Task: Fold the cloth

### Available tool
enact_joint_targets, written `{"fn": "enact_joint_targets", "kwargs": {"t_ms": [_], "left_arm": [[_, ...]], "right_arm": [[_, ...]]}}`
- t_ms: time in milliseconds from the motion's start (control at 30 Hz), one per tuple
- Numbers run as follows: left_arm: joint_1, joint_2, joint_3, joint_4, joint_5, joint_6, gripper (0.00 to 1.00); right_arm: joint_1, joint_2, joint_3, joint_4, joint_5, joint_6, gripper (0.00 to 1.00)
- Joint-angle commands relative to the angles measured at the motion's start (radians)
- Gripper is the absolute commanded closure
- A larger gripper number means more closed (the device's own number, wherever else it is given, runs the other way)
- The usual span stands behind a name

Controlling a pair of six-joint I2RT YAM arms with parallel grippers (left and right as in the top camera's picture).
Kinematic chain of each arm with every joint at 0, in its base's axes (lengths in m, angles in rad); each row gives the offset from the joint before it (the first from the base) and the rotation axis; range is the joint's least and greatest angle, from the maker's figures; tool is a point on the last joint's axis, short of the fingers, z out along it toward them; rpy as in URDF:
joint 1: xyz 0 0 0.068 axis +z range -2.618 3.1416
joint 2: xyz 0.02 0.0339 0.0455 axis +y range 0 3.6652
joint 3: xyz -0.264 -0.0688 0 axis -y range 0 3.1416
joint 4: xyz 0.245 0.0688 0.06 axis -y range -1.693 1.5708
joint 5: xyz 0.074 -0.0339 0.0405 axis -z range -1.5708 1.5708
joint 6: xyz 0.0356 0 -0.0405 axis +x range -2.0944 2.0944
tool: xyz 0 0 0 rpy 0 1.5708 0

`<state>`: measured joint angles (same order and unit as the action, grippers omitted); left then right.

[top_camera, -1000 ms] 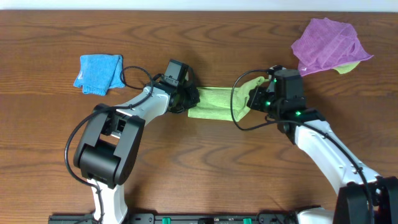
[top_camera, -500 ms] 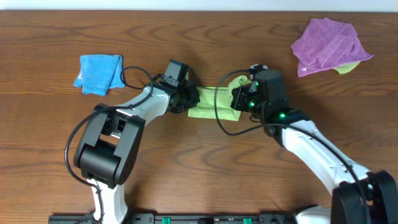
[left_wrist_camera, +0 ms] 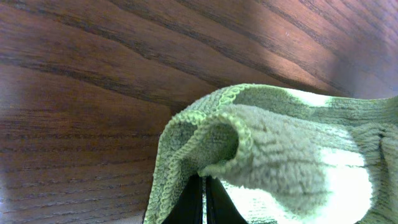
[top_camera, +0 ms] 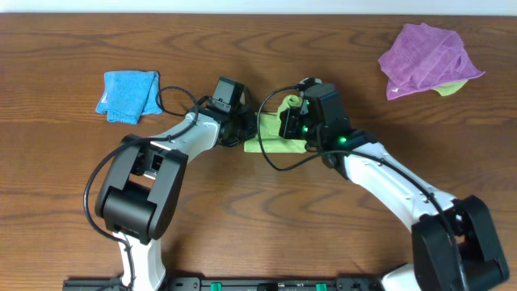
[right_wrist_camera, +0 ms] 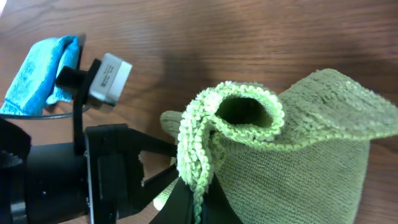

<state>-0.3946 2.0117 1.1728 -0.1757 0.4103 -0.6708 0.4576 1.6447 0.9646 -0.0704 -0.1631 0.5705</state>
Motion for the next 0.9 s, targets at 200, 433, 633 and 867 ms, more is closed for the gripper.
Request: {"fn": "enact_joint_targets", "kwargs": {"t_ms": [200, 433, 633, 867], "left_arm": [[0.023, 0.037, -0.029, -0.014, 0.026, 0.057, 0.94], [0.038, 0.034, -0.029, -0.015, 0.046, 0.067, 0.94], [0.041, 0.034, -0.029, -0.016, 0.055, 0.074, 0.94], [0.041, 0.034, -0.029, -0.016, 0.062, 0.074, 0.94]], "right_arm": [[0.060, 0.060, 0.046, 0.000, 0.003, 0.012, 0.99], [0.081, 0.060, 0.047, 0.000, 0.009, 0.012, 0.99], [0.108, 0.060, 0.047, 0.000, 0.015, 0.012, 0.99], [0.133, 0.087, 0.048, 0.011, 0.025, 0.020, 0.99]]}}
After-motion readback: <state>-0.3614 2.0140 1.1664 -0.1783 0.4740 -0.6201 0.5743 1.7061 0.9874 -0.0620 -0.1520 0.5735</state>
